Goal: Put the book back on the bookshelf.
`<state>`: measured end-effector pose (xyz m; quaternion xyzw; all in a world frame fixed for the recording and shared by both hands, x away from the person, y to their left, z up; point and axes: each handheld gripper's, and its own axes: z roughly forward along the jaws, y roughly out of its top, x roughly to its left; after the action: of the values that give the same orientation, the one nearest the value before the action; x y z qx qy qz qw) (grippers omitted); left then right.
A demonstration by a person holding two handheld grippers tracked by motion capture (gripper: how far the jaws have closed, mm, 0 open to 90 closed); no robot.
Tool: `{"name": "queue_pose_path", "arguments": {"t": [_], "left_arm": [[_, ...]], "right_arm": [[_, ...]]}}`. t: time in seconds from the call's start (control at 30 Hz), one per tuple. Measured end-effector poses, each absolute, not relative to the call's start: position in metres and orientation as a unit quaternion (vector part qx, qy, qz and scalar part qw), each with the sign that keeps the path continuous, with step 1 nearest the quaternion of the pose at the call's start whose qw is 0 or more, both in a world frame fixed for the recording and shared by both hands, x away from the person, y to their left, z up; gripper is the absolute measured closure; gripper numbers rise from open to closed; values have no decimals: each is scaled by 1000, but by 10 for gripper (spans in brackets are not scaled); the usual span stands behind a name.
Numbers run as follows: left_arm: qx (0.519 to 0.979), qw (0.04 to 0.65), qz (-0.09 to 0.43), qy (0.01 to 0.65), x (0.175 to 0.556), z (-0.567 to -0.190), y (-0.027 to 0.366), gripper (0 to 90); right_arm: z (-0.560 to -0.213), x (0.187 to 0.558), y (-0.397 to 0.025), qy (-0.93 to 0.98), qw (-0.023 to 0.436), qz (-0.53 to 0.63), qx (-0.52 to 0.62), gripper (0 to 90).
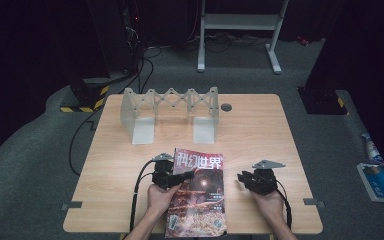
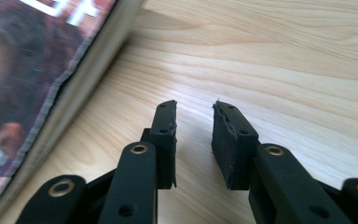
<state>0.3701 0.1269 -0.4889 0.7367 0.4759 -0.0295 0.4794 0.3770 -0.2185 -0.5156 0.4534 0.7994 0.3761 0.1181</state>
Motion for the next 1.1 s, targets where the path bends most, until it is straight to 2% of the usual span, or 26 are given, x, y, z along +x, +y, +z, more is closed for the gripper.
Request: {"name": "queue_pose_path", "arguments": {"t": [0.17,0.57,0.73,1.1], "left_arm": [[746,481,-24,460,368,-479,124,816],[755,488,-17,438,364,-464,120,821],[757,490,-16,432,363,-459,120,822],[770,490,-6,408,360,-445,116,825]], "right_arm": [[-521,373,-228,789,143,377,463,666],[-529,367,-239,777,227,366,458,519],[-532,365,-242,770,237,376,458,483],[-534,364,-242,766,241,380,459,461]]}}
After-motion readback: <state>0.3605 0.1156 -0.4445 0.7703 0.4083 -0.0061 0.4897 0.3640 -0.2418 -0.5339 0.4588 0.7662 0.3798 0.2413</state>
